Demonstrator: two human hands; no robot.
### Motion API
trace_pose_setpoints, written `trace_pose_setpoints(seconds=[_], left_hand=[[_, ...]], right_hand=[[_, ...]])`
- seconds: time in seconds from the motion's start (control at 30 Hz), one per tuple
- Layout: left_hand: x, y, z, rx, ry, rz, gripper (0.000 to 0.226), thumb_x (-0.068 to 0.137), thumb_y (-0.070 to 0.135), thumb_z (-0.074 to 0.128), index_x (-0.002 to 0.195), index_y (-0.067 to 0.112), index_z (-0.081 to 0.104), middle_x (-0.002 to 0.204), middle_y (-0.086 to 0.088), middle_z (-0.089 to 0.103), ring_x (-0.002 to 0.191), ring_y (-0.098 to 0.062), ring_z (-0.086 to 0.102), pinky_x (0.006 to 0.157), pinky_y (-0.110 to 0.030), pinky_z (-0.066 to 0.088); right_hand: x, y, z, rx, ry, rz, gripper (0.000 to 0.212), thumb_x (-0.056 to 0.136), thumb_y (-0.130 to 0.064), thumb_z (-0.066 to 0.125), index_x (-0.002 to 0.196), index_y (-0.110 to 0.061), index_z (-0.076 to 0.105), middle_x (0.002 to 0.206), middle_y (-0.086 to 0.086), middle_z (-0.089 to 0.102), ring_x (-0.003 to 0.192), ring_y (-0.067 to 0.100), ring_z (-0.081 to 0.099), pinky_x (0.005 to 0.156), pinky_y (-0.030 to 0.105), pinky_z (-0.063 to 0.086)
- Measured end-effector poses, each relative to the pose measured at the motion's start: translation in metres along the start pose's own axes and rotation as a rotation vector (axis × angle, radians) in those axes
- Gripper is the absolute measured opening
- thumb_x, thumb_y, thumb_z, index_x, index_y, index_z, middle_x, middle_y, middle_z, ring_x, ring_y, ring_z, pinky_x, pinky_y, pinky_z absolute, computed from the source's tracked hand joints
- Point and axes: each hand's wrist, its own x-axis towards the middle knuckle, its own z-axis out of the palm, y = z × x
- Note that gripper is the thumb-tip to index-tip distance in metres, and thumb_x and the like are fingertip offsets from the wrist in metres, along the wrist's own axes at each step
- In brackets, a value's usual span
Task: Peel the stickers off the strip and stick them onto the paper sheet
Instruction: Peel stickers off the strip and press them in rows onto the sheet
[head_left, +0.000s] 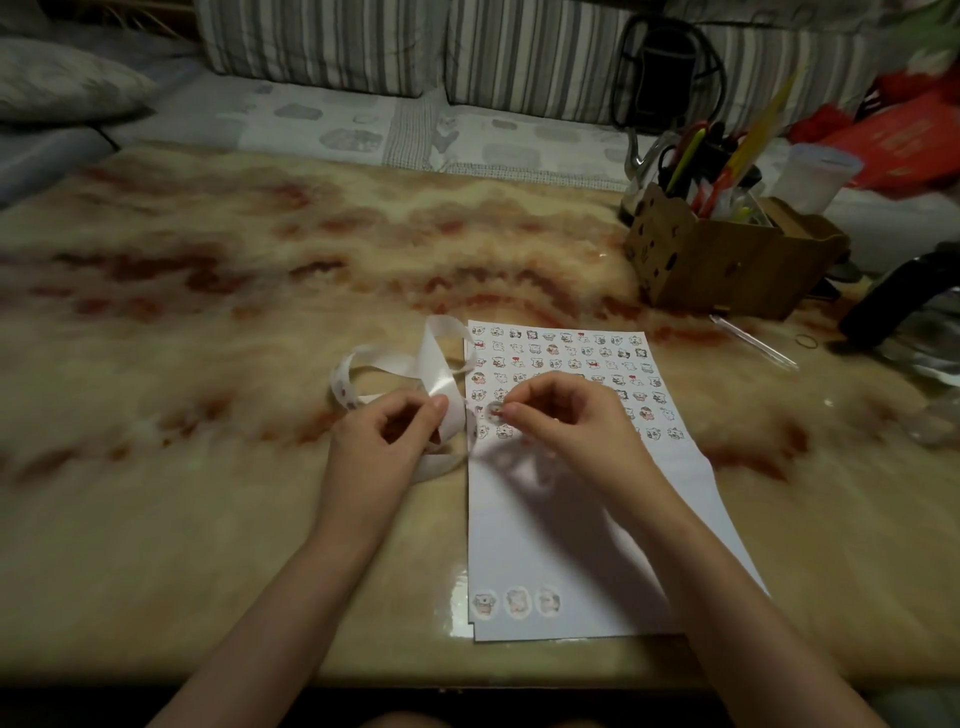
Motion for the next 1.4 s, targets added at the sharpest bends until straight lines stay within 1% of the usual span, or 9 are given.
trace_pose_setpoints(seconds=[0.1, 0.17, 0.23, 0.3, 0.4, 0.6, 0.73, 1.1, 1.4], left_hand=[[-0.002, -0.001, 0.001, 0.081, -0.018, 0.003, 0.019, 0.088, 0.018, 0.063, 0.071, 0.011, 0.069, 0.067, 0.0, 0.066, 0.062, -0.004, 0.056, 0.062, -0.015, 0.042], [-0.002, -0.001, 0.001, 0.117, -0.008, 0.005, 0.018, 0.088, 0.019, 0.064, 0.072, 0.012, 0.069, 0.068, 0.001, 0.067, 0.064, -0.005, 0.058, 0.063, -0.014, 0.042], [-0.001, -0.001, 0.001, 0.126, 0.001, -0.002, 0.018, 0.088, 0.02, 0.064, 0.072, 0.012, 0.069, 0.067, 0.001, 0.067, 0.064, -0.008, 0.059, 0.064, -0.017, 0.043], [-0.001, -0.001, 0.001, 0.131, 0.006, -0.008, 0.018, 0.088, 0.02, 0.064, 0.072, 0.013, 0.069, 0.066, 0.003, 0.067, 0.062, -0.007, 0.059, 0.064, -0.017, 0.043], [-0.001, -0.001, 0.001, 0.128, 0.015, -0.013, 0.019, 0.088, 0.02, 0.064, 0.07, 0.014, 0.068, 0.066, 0.006, 0.066, 0.06, -0.003, 0.057, 0.063, -0.015, 0.043], [0.0, -0.002, 0.001, 0.114, 0.02, -0.018, 0.022, 0.088, 0.02, 0.063, 0.066, 0.018, 0.065, 0.062, 0.009, 0.064, 0.059, -0.003, 0.057, 0.063, -0.015, 0.043], [0.001, -0.002, 0.002, 0.104, 0.022, -0.028, 0.021, 0.087, 0.021, 0.064, 0.067, 0.019, 0.066, 0.064, 0.008, 0.065, 0.06, -0.003, 0.057, 0.063, -0.015, 0.044], [0.0, -0.002, 0.001, 0.09, 0.015, -0.016, 0.022, 0.088, 0.018, 0.064, 0.066, 0.02, 0.065, 0.066, 0.008, 0.066, 0.06, -0.002, 0.057, 0.064, -0.015, 0.044], [0.0, -0.002, 0.001, 0.075, 0.014, -0.014, 0.02, 0.088, 0.016, 0.064, 0.068, 0.014, 0.066, 0.064, 0.003, 0.065, 0.058, -0.002, 0.055, 0.061, -0.014, 0.043]], right_hand=[[0.003, 0.0, -0.011, -0.033, 0.023, 0.098, 0.013, 0.081, -0.003, 0.071, 0.071, -0.011, 0.067, 0.06, -0.004, 0.066, 0.046, 0.0, 0.05, 0.043, 0.01, 0.036], [0.005, 0.001, -0.011, -0.1, -0.001, 0.124, 0.016, 0.08, -0.003, 0.071, 0.068, -0.012, 0.068, 0.058, -0.003, 0.067, 0.045, 0.005, 0.05, 0.046, 0.013, 0.039], [0.006, 0.004, -0.007, -0.166, -0.044, 0.161, 0.013, 0.079, -0.005, 0.072, 0.069, -0.012, 0.069, 0.065, 0.006, 0.07, 0.049, 0.01, 0.051, 0.048, 0.018, 0.04], [0.008, 0.005, -0.002, -0.223, -0.079, 0.191, 0.01, 0.079, -0.006, 0.073, 0.07, -0.012, 0.07, 0.063, 0.004, 0.068, 0.047, 0.006, 0.048, 0.047, 0.016, 0.036], [0.01, 0.005, 0.003, -0.282, -0.106, 0.199, 0.01, 0.079, -0.007, 0.072, 0.07, -0.012, 0.071, 0.057, -0.002, 0.063, 0.039, 0.0, 0.042, 0.043, 0.011, 0.032], [0.012, 0.011, 0.006, -0.333, -0.106, 0.194, 0.007, 0.078, -0.01, 0.07, 0.072, -0.009, 0.074, 0.066, 0.007, 0.069, 0.04, 0.001, 0.041, 0.044, 0.012, 0.032], [0.011, 0.014, 0.008, -0.358, -0.073, 0.181, 0.007, 0.076, -0.013, 0.071, 0.069, -0.011, 0.073, 0.07, 0.011, 0.072, 0.045, 0.004, 0.046, 0.053, 0.022, 0.037], [0.008, 0.024, 0.015, -0.423, 0.027, 0.156, 0.006, 0.072, -0.019, 0.07, 0.067, -0.017, 0.072, 0.065, 0.001, 0.071, 0.056, 0.01, 0.056, 0.066, 0.036, 0.05], [0.003, 0.022, 0.022, -0.568, 0.083, 0.114, 0.006, 0.075, -0.023, 0.066, 0.073, -0.018, 0.07, 0.066, -0.006, 0.067, 0.07, 0.012, 0.062, 0.067, 0.03, 0.047]])
